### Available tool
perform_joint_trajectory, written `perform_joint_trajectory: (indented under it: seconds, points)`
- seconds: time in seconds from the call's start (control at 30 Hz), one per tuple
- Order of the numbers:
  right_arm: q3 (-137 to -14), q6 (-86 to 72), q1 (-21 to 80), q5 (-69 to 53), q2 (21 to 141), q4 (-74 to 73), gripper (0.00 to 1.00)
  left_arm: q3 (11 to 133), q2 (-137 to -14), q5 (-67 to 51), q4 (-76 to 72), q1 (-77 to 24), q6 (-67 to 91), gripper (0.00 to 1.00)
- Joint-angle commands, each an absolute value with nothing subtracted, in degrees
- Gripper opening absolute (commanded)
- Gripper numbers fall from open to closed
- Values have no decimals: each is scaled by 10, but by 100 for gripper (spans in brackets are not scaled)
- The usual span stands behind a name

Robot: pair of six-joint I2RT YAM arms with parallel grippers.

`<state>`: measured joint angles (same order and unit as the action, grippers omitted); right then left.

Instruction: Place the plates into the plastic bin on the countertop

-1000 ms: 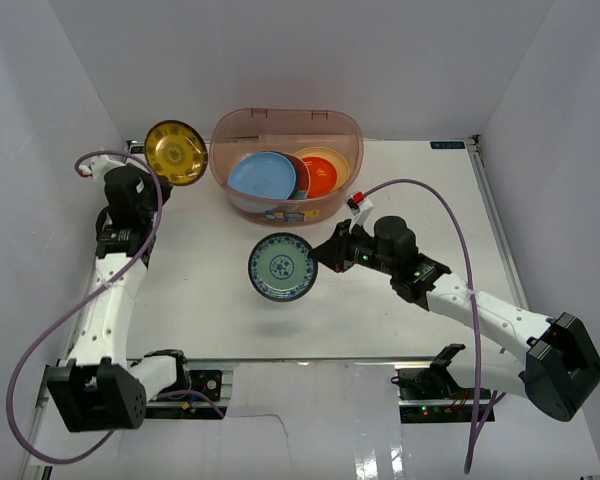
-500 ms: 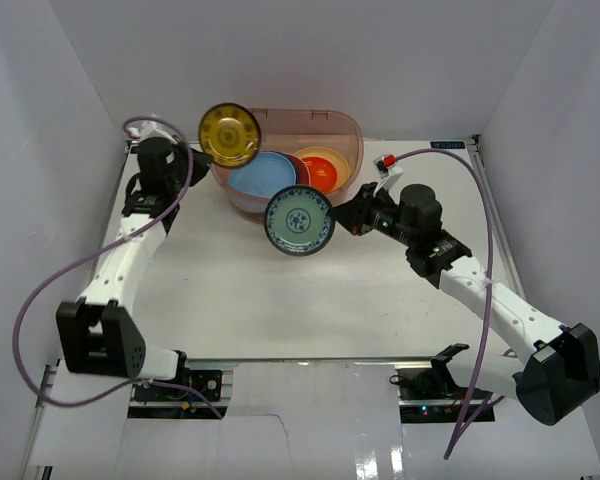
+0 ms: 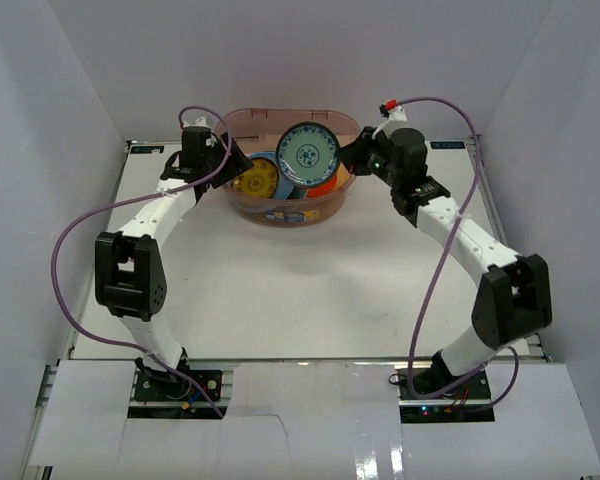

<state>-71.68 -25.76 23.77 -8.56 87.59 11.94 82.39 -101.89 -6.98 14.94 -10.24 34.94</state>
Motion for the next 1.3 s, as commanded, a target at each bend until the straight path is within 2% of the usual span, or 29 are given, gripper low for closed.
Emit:
perform_joint_trajectory:
  seconds: [0.0, 0.07, 0.13, 0.4, 0.47, 0.57, 0.6, 0.63, 0.7, 0.73, 0.83, 0.9, 0.93, 0.97, 1.0, 1.03, 1.13, 1.27]
  points:
    - [-800, -259, 245, -49, 957, 144, 8, 847, -976, -90, 166, -102, 330, 86]
    - [-892, -240, 260, -42, 1027, 95, 8, 853, -952, -97, 171, -102, 326, 98]
    - [-986, -223, 272, -31, 1075, 53, 8, 848, -899, -96, 168, -102, 324, 98]
    - [-1139, -198, 339, 26, 1237, -37, 8, 703, -678, -98, 149, -103, 284, 98]
    - [-1159, -199, 348, 28, 1258, -43, 12, 670, -642, -100, 152, -102, 274, 98]
    - [-1164, -207, 347, 18, 1249, -41, 52, 619, -579, -111, 163, -103, 266, 98]
    - [-1165, -204, 346, 21, 1240, -45, 69, 611, -566, -112, 174, -102, 264, 98]
    - [-1162, -201, 345, 24, 1226, -45, 76, 606, -554, -112, 179, -103, 265, 98]
    - [-1144, -195, 342, 18, 1173, -43, 92, 602, -526, -122, 185, -103, 266, 98]
    - [-1134, -188, 341, 13, 1150, -45, 96, 603, -518, -127, 185, -103, 267, 98]
    - [-1020, -166, 342, -18, 1025, -29, 90, 617, -495, -151, 185, -103, 276, 98]
    - [-914, -149, 346, -4, 893, 23, 90, 628, -486, -169, 185, -103, 282, 98]
    - [-797, -145, 347, 1, 841, 42, 90, 632, -484, -175, 183, -103, 292, 98]
    - [-739, -142, 348, 20, 738, 72, 90, 633, -482, -179, 182, -103, 296, 98]
    - [-683, -142, 347, 38, 688, 83, 90, 633, -476, -190, 181, -103, 299, 98]
    - [-585, -142, 348, 50, 587, 90, 90, 633, -473, -198, 178, -103, 302, 98]
    - [-460, -154, 347, 111, 413, 76, 90, 616, -446, -218, 178, -104, 298, 98]
    - [-430, -135, 347, 134, 273, -27, 90, 560, -386, -200, 178, -104, 285, 98]
